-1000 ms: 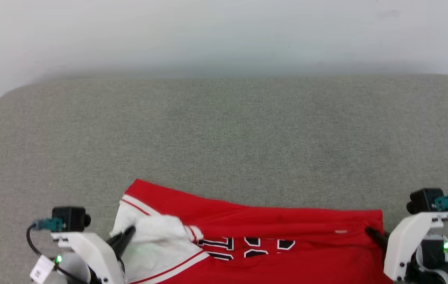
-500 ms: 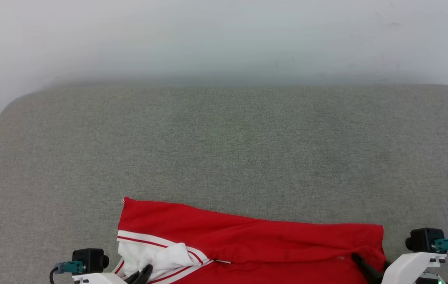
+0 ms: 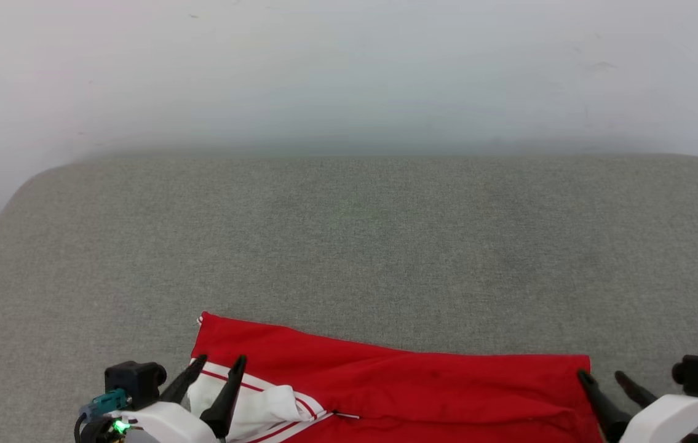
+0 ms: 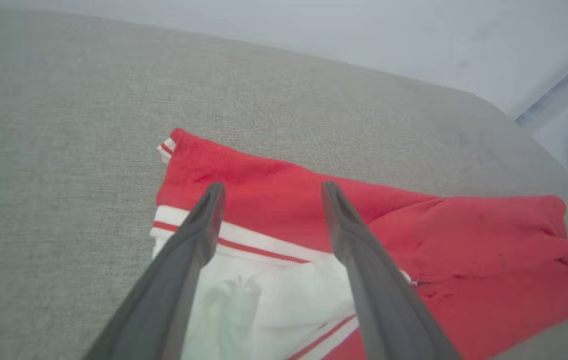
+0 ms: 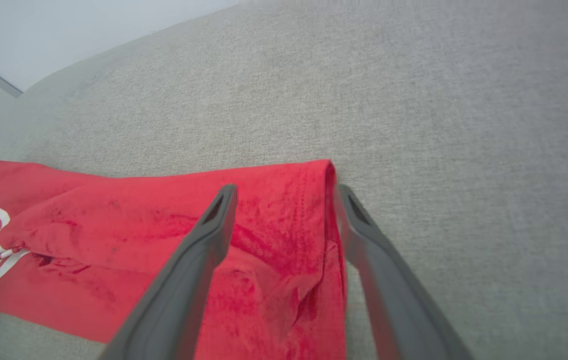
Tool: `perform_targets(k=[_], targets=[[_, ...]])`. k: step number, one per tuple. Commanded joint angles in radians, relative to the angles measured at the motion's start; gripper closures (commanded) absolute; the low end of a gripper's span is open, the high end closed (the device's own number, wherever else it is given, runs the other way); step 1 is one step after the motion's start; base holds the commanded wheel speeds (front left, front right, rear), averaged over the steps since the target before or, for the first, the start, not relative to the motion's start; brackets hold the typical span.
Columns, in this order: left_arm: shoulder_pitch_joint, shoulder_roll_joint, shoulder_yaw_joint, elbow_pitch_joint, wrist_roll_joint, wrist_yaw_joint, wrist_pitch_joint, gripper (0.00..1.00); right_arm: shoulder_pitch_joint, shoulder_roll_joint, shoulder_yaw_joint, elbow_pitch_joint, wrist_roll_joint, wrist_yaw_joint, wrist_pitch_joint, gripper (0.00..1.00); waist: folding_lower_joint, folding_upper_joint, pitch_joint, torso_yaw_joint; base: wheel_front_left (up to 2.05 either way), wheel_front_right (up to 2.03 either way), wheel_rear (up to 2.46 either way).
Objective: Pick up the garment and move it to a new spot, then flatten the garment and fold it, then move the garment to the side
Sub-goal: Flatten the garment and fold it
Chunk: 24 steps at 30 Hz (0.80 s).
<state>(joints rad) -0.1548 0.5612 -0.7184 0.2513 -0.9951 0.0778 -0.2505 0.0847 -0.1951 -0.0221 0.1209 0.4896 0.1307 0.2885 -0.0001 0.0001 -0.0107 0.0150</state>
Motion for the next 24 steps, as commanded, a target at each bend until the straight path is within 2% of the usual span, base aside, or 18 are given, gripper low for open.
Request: perform_targets(k=[1,4,9,17,24], targets=[[-0.006,-0.004,0.014,-0.018,0.026,0.015,-0.010,0.00,0.012,-0.004,-0.023,-0.015,-0.010,0.000,0.019,0.00,0.0001,-0.0001,-0.004,-0.001,0.00,0.00,0.00],[0.006,-0.008,0.047,-0.053,0.086,0.045,-0.015,0.00,0.015,-0.018,-0.077,-0.030,-0.024,0.000,0.089,0.00,0.0001,-0.0001,-0.010,0.001,0.00,0.00,0.00],[0.045,-0.050,0.170,-0.151,0.216,0.070,-0.015,0.00,0.015,-0.033,-0.137,-0.072,-0.061,0.000,0.229,0.00,0.0001,-0.0001,-0.011,0.015,0.00,0.00,0.00],[0.116,-0.136,0.321,-0.254,0.394,0.054,-0.015,0.00,-0.005,-0.036,-0.162,-0.117,-0.094,0.000,0.411,0.00,0.0001,-0.0001,0.008,0.052,0.00,0.00,0.00],[0.131,-0.204,0.396,-0.304,0.488,0.025,-0.015,0.00,-0.034,-0.024,-0.131,-0.078,-0.096,0.000,0.460,0.00,0.0001,-0.0001,0.061,0.095,0.00,0.00,0.00]])
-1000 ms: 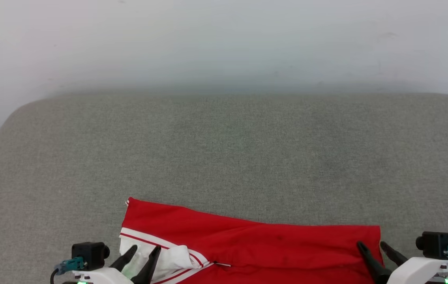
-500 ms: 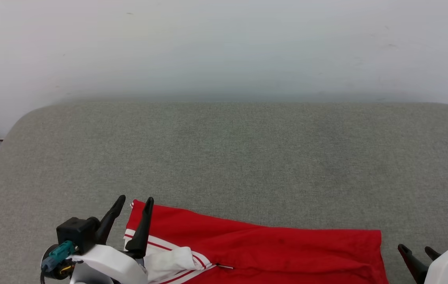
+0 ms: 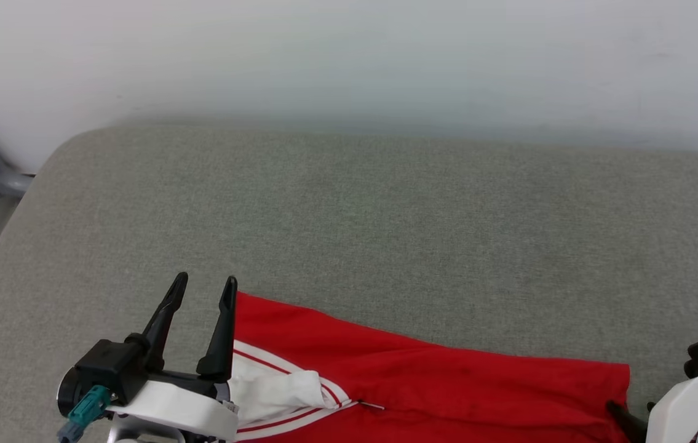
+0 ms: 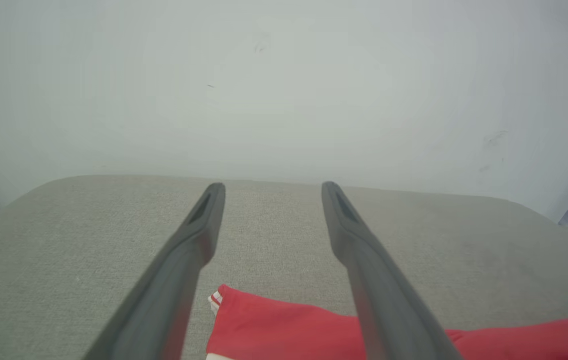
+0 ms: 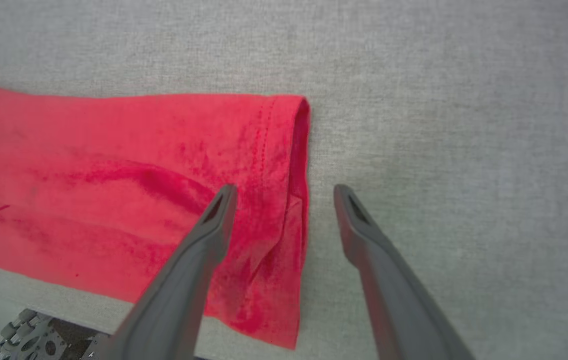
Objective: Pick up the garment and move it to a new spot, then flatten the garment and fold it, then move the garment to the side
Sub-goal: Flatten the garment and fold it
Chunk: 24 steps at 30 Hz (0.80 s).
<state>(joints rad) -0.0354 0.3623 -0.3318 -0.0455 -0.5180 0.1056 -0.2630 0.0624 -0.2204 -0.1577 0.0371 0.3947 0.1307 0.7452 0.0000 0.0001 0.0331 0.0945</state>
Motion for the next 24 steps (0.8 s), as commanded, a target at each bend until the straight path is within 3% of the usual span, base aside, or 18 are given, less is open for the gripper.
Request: perform_targets(k=[1,10,11,12,24], targets=[[0.011,-0.014,0.015,-0.012,0.019,-0.008,-0.002,0.00,-0.017,0.004,0.010,0.018,0.002,0.000,0.009,0.00,0.0000,-0.0001,0.024,0.021,0.00,0.00,0.00],[0.009,-0.073,0.067,-0.017,0.079,-0.055,-0.002,0.00,-0.016,0.037,0.046,0.148,0.033,0.000,0.092,0.00,0.0000,-0.0001,0.067,0.046,0.00,0.00,0.00],[0.011,-0.077,0.071,-0.015,0.084,-0.059,-0.002,0.00,-0.016,0.041,0.049,0.155,0.038,0.000,0.100,0.59,0.0000,-0.0001,0.068,0.046,0.00,0.00,0.00],[0.012,-0.081,0.076,-0.014,0.088,-0.063,-0.002,0.00,-0.018,0.044,0.051,0.159,0.044,0.000,0.105,1.00,0.0000,-0.0001,0.068,0.045,0.00,0.00,0.00],[0.053,-0.096,0.109,0.015,0.134,-0.080,-0.002,0.00,-0.076,-0.020,0.035,0.111,0.089,0.000,0.084,1.00,0.0000,-0.0001,0.005,0.004,0.00,0.00,0.00]])
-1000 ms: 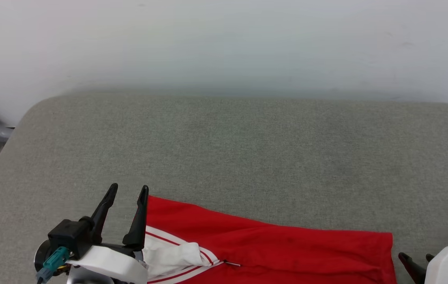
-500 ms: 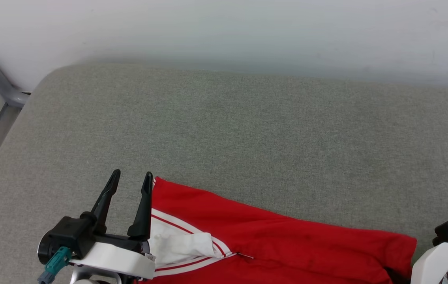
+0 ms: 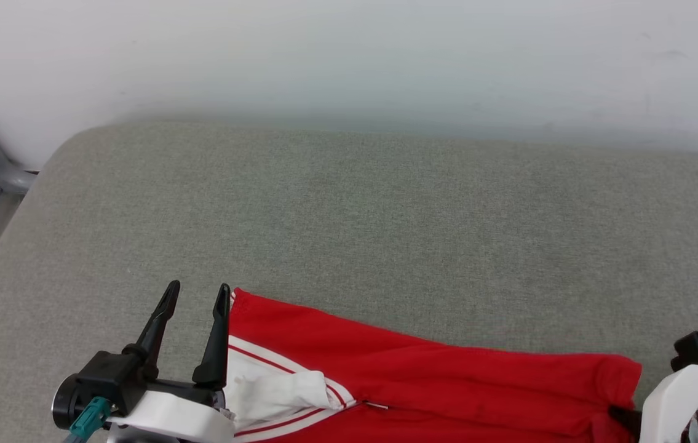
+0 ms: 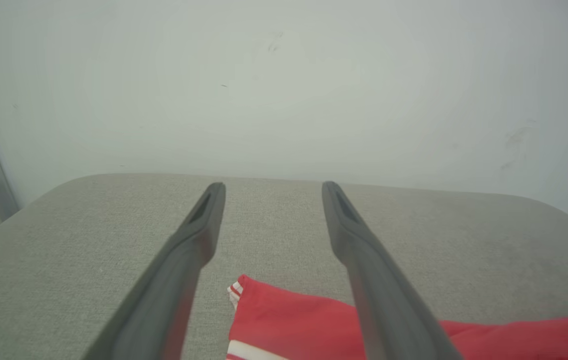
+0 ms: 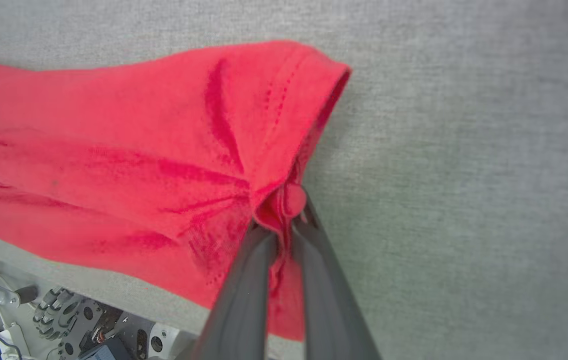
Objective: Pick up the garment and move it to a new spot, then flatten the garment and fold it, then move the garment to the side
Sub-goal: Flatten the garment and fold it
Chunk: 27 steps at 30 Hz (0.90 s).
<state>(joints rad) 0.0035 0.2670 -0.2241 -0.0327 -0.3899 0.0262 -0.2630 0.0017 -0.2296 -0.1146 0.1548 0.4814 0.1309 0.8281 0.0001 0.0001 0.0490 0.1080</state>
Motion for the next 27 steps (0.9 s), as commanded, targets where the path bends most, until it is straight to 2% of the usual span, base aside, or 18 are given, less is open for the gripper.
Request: perform_targets(k=[1,8,14,19,22,27], targets=[[0.019,0.001,0.004,0.004,0.009,0.001,-0.002,0.00,-0.017,-0.018,-0.018,-0.010,0.002,-0.001,0.005,1.00,-0.0001,-0.0001,-0.017,-0.015,0.00,0.00,0.00],[0.047,0.008,0.011,0.005,0.017,0.016,-0.002,0.00,-0.013,-0.037,-0.130,-0.021,-0.015,-0.001,0.045,1.00,-0.0001,-0.0001,-0.044,-0.042,0.00,0.00,0.00],[0.058,0.008,0.002,0.007,0.017,0.026,0.002,0.00,-0.003,-0.057,-0.269,-0.026,-0.021,-0.001,0.105,1.00,-0.0001,-0.0001,-0.057,-0.057,0.00,0.00,0.00],[0.059,0.006,-0.006,0.009,0.015,0.026,0.003,0.00,-0.040,0.032,-0.365,-0.024,0.060,0.000,0.219,1.00,-0.0001,-0.0001,-0.061,-0.064,0.00,0.00,0.00],[0.055,0.007,-0.011,0.012,0.013,0.024,0.005,0.00,-0.083,0.127,-0.427,-0.036,0.160,0.000,0.326,1.00,-0.0001,-0.0001,-0.065,-0.063,0.00,0.00,0.00],[0.049,0.010,-0.021,0.015,0.012,0.019,0.013,0.00,-0.146,0.179,-0.523,-0.013,0.347,0.000,0.491,1.00,-0.0001,-0.0001,-0.069,-0.049,0.00,0.00,0.00]])
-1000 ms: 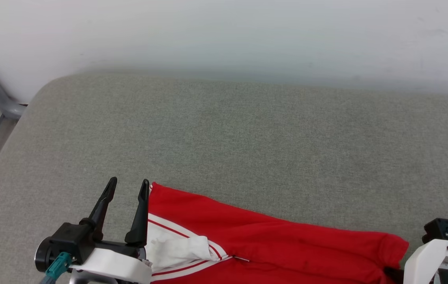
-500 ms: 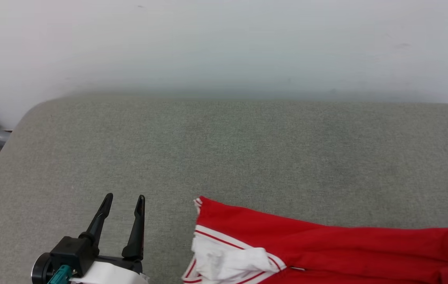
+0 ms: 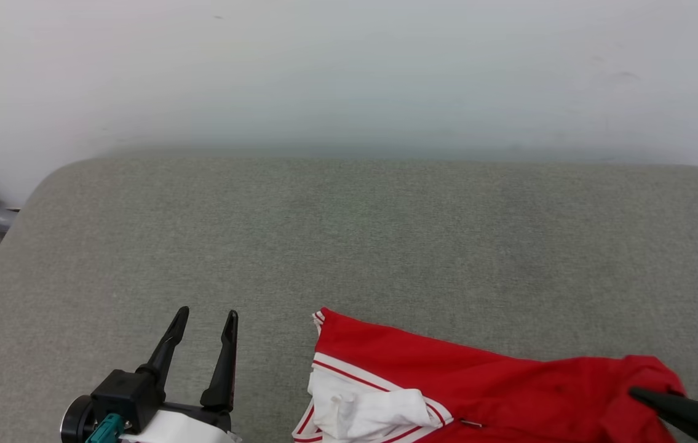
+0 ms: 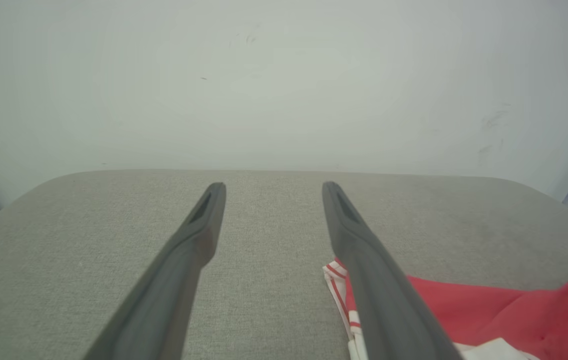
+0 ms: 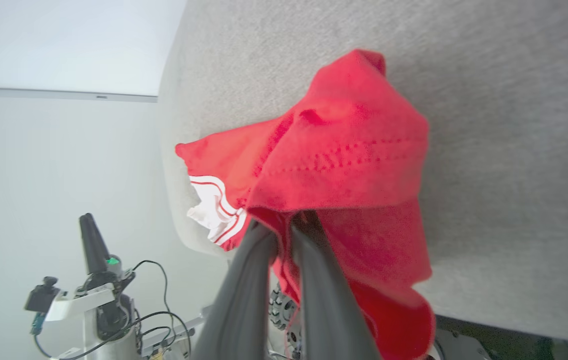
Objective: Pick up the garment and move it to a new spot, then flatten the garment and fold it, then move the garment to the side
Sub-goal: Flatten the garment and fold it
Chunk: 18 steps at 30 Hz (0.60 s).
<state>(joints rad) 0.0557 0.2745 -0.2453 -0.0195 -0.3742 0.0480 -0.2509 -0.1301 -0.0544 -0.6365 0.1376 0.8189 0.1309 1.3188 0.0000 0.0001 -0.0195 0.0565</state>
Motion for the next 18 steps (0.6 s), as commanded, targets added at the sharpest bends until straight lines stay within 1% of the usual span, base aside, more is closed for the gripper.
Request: perform_targets(k=[1,4,6,12,18], targets=[[-0.004,0.004,0.000,0.002,-0.005,-0.004,0.000,0.00,-0.025,0.007,-0.003,0.039,0.071,0.000,0.018,1.00,0.0000,-0.0001,-0.001,0.008,0.00,0.00,0.00],[-0.008,0.004,-0.004,0.004,-0.006,-0.004,0.004,0.00,-0.044,0.005,0.034,0.126,0.211,0.000,0.021,1.00,0.0000,-0.0001,-0.003,0.023,0.00,0.00,0.00],[-0.010,0.005,-0.006,0.005,-0.007,-0.004,0.004,0.00,-0.042,0.004,0.093,0.167,0.277,0.000,0.003,1.00,0.0000,-0.0001,-0.002,0.031,0.00,0.00,0.00],[-0.026,0.007,-0.011,0.009,-0.015,-0.011,0.004,0.00,-0.033,0.005,0.331,0.237,0.450,0.000,-0.099,1.00,0.0000,-0.0001,0.015,0.063,0.00,0.00,0.00],[-0.050,0.000,-0.015,0.020,-0.016,-0.020,-0.001,0.00,-0.057,0.005,0.569,0.249,0.577,0.000,-0.237,1.00,0.0000,-0.0001,0.044,0.095,0.00,0.00,0.00]])
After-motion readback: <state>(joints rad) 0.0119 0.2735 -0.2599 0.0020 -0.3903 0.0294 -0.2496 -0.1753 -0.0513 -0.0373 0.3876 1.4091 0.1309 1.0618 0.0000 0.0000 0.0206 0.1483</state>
